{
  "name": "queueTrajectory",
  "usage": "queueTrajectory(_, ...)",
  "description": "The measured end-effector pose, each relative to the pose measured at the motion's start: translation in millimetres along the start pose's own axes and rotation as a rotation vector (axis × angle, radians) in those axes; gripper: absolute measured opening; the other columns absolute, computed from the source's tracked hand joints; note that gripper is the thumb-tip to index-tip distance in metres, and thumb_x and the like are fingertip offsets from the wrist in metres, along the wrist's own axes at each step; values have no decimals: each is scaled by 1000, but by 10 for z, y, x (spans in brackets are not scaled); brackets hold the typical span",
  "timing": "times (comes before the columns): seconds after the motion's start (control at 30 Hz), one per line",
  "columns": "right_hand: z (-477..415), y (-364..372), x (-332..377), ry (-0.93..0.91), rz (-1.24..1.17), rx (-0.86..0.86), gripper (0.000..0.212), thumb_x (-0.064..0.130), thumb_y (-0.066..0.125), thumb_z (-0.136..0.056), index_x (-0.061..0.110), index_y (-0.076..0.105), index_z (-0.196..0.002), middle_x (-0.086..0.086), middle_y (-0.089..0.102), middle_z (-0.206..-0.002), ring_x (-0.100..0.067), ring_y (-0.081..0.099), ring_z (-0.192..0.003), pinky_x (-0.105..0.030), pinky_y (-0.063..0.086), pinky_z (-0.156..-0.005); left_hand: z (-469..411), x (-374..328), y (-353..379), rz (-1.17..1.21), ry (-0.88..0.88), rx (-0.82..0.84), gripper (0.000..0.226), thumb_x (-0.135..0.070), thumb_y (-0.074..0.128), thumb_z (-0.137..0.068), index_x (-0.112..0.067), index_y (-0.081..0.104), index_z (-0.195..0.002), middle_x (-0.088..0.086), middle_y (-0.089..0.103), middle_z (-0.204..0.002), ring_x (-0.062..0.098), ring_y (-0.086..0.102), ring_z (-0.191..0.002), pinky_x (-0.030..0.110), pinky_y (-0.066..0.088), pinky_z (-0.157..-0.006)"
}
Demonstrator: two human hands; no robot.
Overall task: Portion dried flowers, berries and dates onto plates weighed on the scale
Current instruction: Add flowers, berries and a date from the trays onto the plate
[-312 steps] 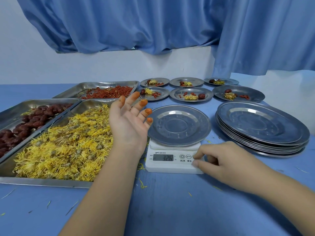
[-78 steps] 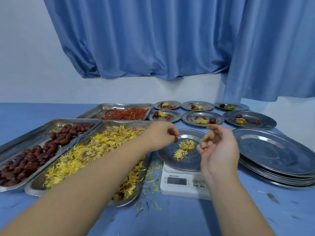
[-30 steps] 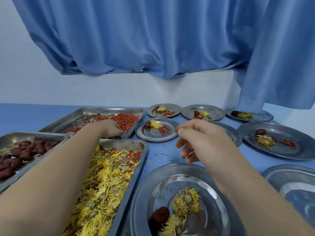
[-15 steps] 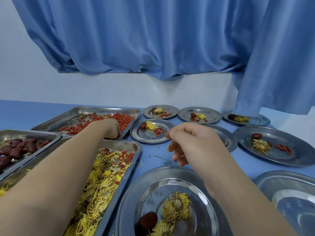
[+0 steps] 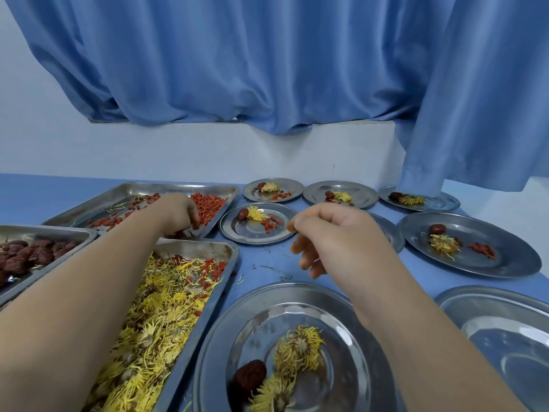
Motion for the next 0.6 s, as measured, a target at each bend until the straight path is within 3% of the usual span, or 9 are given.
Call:
queueTrajectory(0.1, -4, 1, 8, -8, 11, -5, 18, 18, 55, -86, 15, 68, -75, 5, 66, -59, -7, 57, -47, -31, 49, -52, 10, 25, -65, 2, 28, -58, 22, 3, 62, -85, -18, 69, -84, -4, 61, -88, 7, 53, -73, 23, 41, -62)
queueTrajectory(0.2, -10, -4, 10, -27, 27, -12, 18, 18, 54, -86, 14, 67, -74, 4, 67, -60, -6, 57, -47, -32, 50, -53, 27, 44, -84, 54, 42, -116, 11, -10, 75, -81, -17, 67, -84, -1, 64, -93, 17, 58, -87, 31, 46, -77)
queueTrajectory(0.3, -16, 1, 3, -47, 45, -6, 17, 19, 54, -85, 17, 67, -75, 4, 68, -61, -5, 58, -47, -33, 51, -54, 43, 55, -84, 130, 29, -147, 14, -13, 77, -81, -18, 65, -79, 2, 67, -91, 19, 60, -86, 30, 44, -72)
queueTrajectory(0.47, -23, 7, -6, -48, 37, 3, 16, 20, 54, -85, 21, 68, -77, 4, 68, -61, -4, 58, -46, -29, 49, -50, 29, 69, -83, 187, -25, -120, 24, 8, 61, -84, -14, 68, -79, 4, 68, -87, 19, 61, -75, 26, 47, -60)
queueTrajectory(0.6, -32, -15, 0, -52, 34, -5, 17, 20, 54, -85, 17, 68, -76, 4, 69, -62, -3, 59, -46, -27, 48, -49, 44, 45, -76, 208, -20, -147, 17, 2, 71, -82, -14, 66, -77, 4, 68, -87, 20, 64, -83, 28, 48, -67)
Point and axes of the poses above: each hand's wrist, its own z-axis away from the middle knuckle, its own y-axis out of the palm, x = y × z, the point moved 2 cm from there along -z, towards the middle knuckle
